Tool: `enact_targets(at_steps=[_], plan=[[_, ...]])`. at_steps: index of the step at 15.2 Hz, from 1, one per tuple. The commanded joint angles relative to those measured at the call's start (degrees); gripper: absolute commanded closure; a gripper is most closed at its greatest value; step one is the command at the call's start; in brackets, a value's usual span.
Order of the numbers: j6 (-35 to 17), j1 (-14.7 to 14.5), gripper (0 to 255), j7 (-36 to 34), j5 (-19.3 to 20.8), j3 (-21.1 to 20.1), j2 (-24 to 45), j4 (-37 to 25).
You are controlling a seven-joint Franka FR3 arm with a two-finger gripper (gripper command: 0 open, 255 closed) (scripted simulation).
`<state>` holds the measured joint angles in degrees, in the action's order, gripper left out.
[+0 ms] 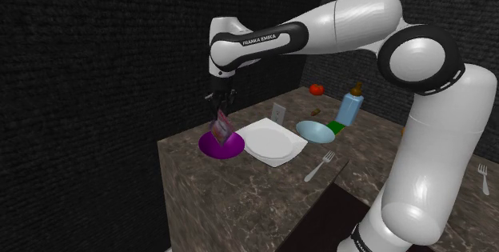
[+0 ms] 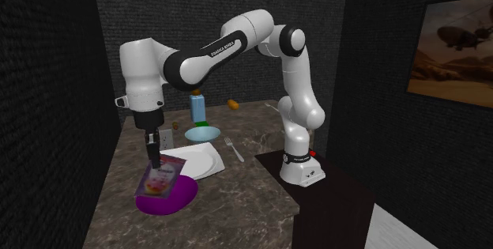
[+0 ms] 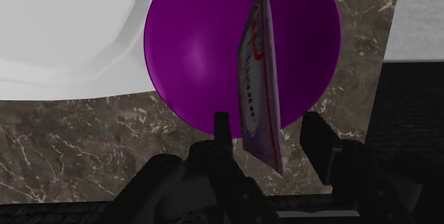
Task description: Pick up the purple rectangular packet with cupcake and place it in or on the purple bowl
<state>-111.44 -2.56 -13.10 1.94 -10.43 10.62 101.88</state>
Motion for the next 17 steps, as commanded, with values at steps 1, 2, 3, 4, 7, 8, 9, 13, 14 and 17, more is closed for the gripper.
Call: enact_targets(at_steps=[1, 2, 3, 4, 7, 8, 9, 13, 14, 17], plan=[[0.0, 0.0, 0, 0.0, 0.0, 0.0, 0.0, 0.0], [0.0, 0.0, 0, 0.0, 0.0, 0.0, 0.0, 0.0], [0.0, 0.0, 0, 0.0, 0.0, 0.0, 0.0, 0.0], [0.0, 0.0, 0, 0.0, 0.0, 0.0, 0.0, 0.0], [3.7, 0.0, 0, 0.1, -0.2, 0.0, -0.6, -3.0], [5.5, 0.0, 0, 0.1, -0.2, -0.1, -0.8, -4.7], [7.0, 0.0, 0, 0.2, -0.2, -0.1, -1.0, -6.1], [7.0, 0.0, 0, 0.2, -0.2, -0.1, -1.0, -6.1], [7.0, 0.0, 0, 0.2, -0.2, -0.1, -1.0, -6.1], [7.0, 0.0, 0, 0.2, -0.2, -0.1, -1.0, -6.1]])
